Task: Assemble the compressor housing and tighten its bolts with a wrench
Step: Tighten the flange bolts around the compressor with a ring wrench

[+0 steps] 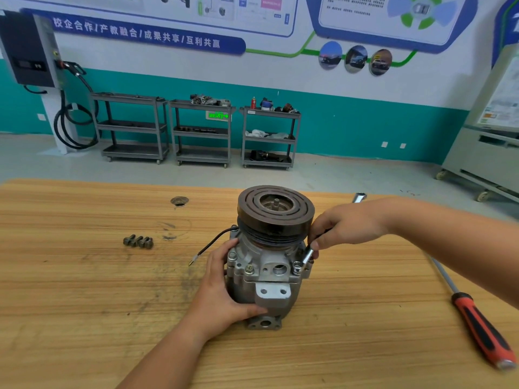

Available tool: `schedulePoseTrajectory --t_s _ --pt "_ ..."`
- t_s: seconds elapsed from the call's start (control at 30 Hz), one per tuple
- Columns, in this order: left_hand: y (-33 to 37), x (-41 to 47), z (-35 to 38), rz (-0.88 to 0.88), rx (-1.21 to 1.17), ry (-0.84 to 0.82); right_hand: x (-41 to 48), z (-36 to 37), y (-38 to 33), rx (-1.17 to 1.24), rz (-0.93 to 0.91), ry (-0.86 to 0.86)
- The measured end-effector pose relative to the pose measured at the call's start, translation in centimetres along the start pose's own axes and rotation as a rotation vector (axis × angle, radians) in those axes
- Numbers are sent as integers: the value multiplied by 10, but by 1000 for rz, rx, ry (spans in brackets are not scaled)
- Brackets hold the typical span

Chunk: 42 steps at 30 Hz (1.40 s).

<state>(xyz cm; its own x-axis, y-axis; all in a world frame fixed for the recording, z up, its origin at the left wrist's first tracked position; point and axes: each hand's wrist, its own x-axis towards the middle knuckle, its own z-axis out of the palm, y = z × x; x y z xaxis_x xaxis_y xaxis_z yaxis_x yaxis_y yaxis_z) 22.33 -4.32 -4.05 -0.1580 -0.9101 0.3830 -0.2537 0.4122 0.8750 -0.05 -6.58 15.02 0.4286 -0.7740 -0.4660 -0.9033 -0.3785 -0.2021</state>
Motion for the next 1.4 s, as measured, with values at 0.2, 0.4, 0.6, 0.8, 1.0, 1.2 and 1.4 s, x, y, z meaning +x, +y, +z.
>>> schedulePoseTrajectory --t_s 0.2,0.4,0.6,0.8,1.0,1.2,1.4 --pt "1 0 1 -9 8 4 -2 3 0 -82 -4 14" --pt "2 -1 0 10 32 12 -20 16 9 343 79 -201" --pt "3 -1 0 14 37 17 -36 84 -27 1511 -12 -306" --pt "3 -2 3 -29 -8 15 -13 124 -89 2332 -196 66" --pt "2 0 6 -45 -29 59 -12 132 -120 2715 -366 362" --pt "-3 0 4 -23 7 42 -31 157 -124 2302 -300 255" --pt "-4 0 2 -20 24 28 -46 163 -50 1480 -146 275"
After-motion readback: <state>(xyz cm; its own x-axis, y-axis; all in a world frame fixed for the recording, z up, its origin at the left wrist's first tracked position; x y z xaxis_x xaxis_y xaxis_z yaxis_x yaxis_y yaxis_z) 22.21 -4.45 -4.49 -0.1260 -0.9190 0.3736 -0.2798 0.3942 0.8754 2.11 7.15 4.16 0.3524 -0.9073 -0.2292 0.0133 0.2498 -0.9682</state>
